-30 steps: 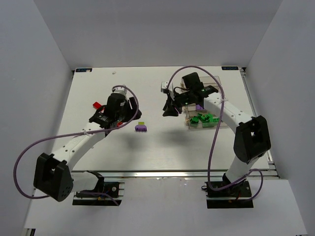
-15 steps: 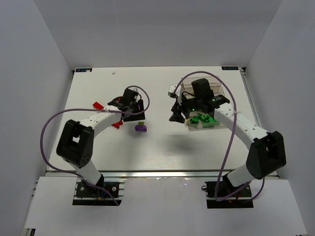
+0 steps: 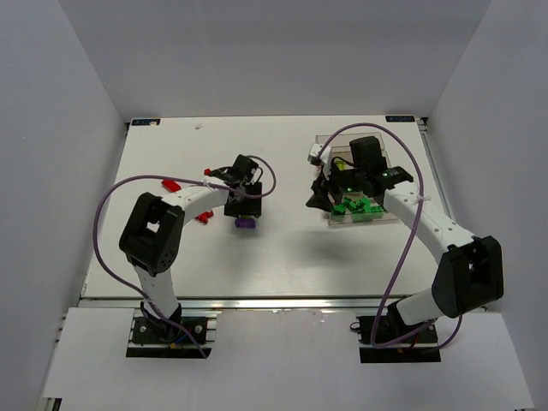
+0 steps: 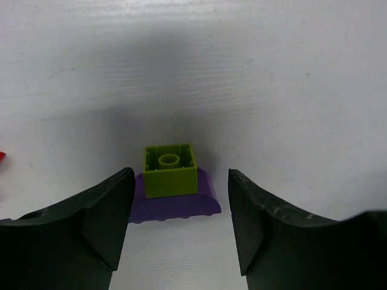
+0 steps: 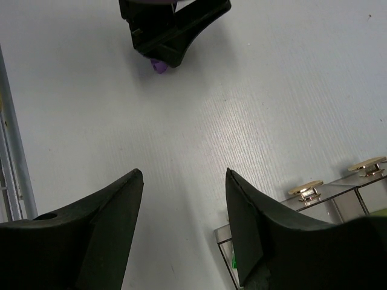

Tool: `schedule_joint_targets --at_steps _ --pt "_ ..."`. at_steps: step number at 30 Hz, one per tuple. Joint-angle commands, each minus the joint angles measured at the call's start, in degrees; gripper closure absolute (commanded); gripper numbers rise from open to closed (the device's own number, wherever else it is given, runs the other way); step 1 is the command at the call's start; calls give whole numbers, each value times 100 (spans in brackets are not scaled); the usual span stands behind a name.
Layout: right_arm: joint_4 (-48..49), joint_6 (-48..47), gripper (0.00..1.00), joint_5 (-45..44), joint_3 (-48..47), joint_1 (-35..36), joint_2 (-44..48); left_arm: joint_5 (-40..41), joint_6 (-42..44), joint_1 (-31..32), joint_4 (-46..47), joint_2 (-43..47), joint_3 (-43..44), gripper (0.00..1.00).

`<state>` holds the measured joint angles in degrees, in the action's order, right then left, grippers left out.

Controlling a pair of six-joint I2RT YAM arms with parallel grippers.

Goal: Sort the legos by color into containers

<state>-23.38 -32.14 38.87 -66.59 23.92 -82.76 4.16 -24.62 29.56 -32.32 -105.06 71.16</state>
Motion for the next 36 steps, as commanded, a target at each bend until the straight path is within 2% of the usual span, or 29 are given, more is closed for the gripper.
schedule_joint_targets --at_steps 1,6,12,16,20,26,29,30,31,34,36 --pt "202 59 37 164 58 -45 225 242 98 120 -380 -102 258 28" --pt "246 68 37 191 111 -90 269 454 115 182 -609 -287 478 30" --pt "281 94 37 226 164 -107 322 629 168 190 -828 -577 724 38" --pt "281 76 37 252 199 -125 340 709 116 190 -847 -578 759 37" --pt "281 76 37 305 216 -116 340 595 45 190 -838 -578 838 30" --pt "299 68 37 314 208 -125 313 559 36 190 -890 -630 909 35" --pt "307 68 37 314 199 -116 305 524 45 190 -864 -648 856 47" --pt "307 68 37 323 190 -116 304 507 54 190 -847 -639 830 53" --pt "299 68 37 331 190 -116 313 463 37 190 -847 -630 830 67" --pt "237 59 37 454 216 -125 304 305 2 190 -794 -543 856 85" --pt "193 120 37 655 225 -116 287 173 -60 190 -741 -411 900 92"
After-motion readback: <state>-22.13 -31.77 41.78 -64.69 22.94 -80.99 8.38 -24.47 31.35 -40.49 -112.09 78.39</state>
